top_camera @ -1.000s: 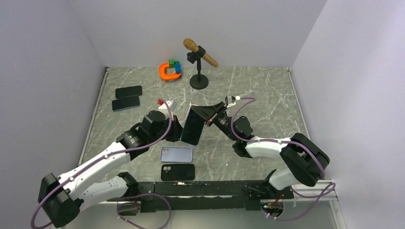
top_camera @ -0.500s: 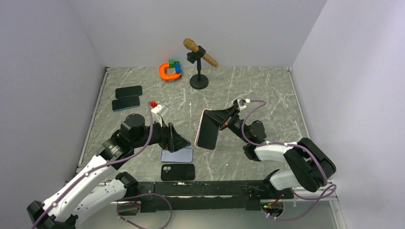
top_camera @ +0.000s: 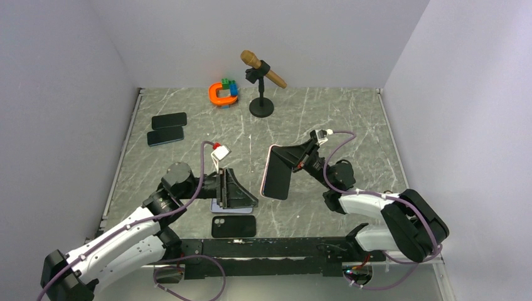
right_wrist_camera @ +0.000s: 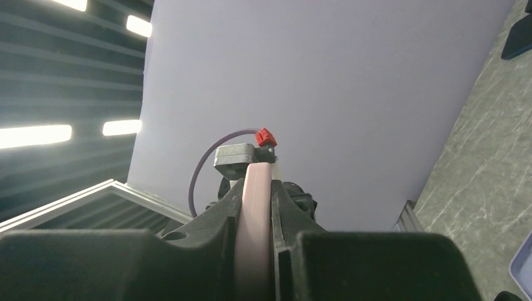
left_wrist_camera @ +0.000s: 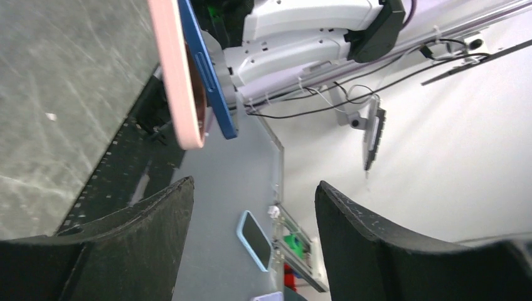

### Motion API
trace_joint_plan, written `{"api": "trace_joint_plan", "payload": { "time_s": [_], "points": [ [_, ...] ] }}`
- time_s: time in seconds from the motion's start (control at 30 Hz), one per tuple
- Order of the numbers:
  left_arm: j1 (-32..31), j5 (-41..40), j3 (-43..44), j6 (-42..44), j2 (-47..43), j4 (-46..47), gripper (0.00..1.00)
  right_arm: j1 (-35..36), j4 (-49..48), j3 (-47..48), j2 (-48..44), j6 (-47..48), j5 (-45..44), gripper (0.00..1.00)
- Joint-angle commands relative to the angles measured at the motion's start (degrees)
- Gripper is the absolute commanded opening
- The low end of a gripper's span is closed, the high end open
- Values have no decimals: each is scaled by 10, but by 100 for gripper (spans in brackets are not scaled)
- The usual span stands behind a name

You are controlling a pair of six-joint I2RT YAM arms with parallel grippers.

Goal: Take the phone out of the phone case
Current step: Remove the phone case from the phone.

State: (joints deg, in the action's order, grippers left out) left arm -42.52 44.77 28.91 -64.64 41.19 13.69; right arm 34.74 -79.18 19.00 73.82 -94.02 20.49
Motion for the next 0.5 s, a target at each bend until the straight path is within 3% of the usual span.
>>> {"api": "trace_joint_plan", "payload": {
  "time_s": [0.0, 0.1, 0.3, 0.47],
  "points": [
    [-34, -14, -1, -55, 9, 129, 68, 2, -20, 18, -41, 12, -4, 0],
    [-51, -46, 4, -32, 4, 92, 61, 2, 13, 19, -63, 29, 0, 0],
    [-57, -76, 12, -20, 3, 40, 64, 3, 81, 33, -104, 67, 7, 0],
    [-57, -89, -8, -53, 30, 106, 63, 5, 119, 41, -124, 87, 11, 0]
  ]
}}
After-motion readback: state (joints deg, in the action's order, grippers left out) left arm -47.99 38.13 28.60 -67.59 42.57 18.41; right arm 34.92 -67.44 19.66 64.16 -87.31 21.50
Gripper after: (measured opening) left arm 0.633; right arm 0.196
